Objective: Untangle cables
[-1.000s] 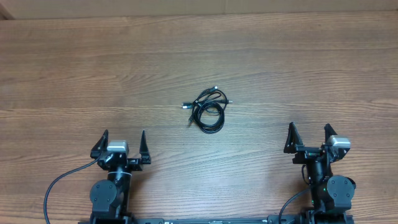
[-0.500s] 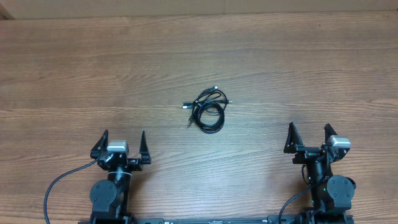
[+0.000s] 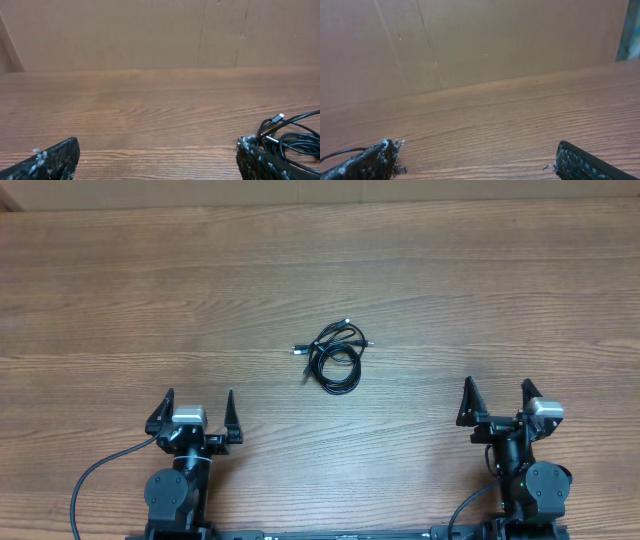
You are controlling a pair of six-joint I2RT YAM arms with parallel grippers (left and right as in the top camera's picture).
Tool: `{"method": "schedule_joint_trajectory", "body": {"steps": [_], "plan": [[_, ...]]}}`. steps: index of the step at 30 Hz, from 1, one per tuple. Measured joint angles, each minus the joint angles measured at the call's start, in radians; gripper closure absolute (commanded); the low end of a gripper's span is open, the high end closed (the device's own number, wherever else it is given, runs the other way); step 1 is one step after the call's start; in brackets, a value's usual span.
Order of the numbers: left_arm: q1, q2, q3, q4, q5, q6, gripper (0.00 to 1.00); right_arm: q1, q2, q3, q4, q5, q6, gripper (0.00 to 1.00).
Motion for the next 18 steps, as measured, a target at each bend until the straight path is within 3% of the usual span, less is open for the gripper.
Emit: {"method": "schedule_joint_trajectory", "body": {"steps": [18], "plan": [[0.0, 0.0, 0.0, 0.003, 0.053, -0.006, 0.0, 0.0, 0.0, 0.0, 0.001, 0.0, 0.0, 0.0]]}}
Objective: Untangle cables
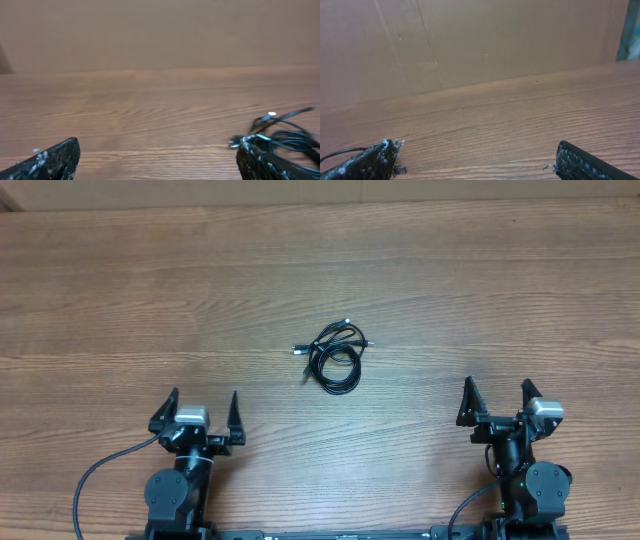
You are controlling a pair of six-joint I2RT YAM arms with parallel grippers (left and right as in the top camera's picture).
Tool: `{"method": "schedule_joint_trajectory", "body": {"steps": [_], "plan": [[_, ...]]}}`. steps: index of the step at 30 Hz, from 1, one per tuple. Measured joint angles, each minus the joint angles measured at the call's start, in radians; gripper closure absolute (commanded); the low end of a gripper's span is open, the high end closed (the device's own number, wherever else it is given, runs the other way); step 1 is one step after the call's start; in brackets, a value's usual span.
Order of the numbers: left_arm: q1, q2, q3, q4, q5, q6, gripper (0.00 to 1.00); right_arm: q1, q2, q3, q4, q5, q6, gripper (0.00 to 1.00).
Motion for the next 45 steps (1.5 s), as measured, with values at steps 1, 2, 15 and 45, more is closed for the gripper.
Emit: {"method": "schedule_joint_trajectory", "body": {"steps": [1, 2, 15, 45], "plan": [[0.0, 0.0, -0.001, 0.014, 0.026, -0.008, 0.01, 0.0, 0.0, 0.0, -0.001, 0.0, 0.0, 0.0], [0.0, 0.0, -0.001, 0.037, 0.059, -0.019, 0.01, 0.0, 0.0, 0.0, -0.001, 0.0, 0.0, 0.0], [0.0, 0.0, 0.0, 0.291, 0.233, -0.132, 0.0, 0.0, 0.0, 0.0, -0.001, 0.0, 0.0, 0.0], [0.0, 0.779, 0.98, -0.511, 0.584, -0.063, 0.0, 0.001, 0.0, 0.0, -0.001, 0.0, -0.001, 0.0]]}}
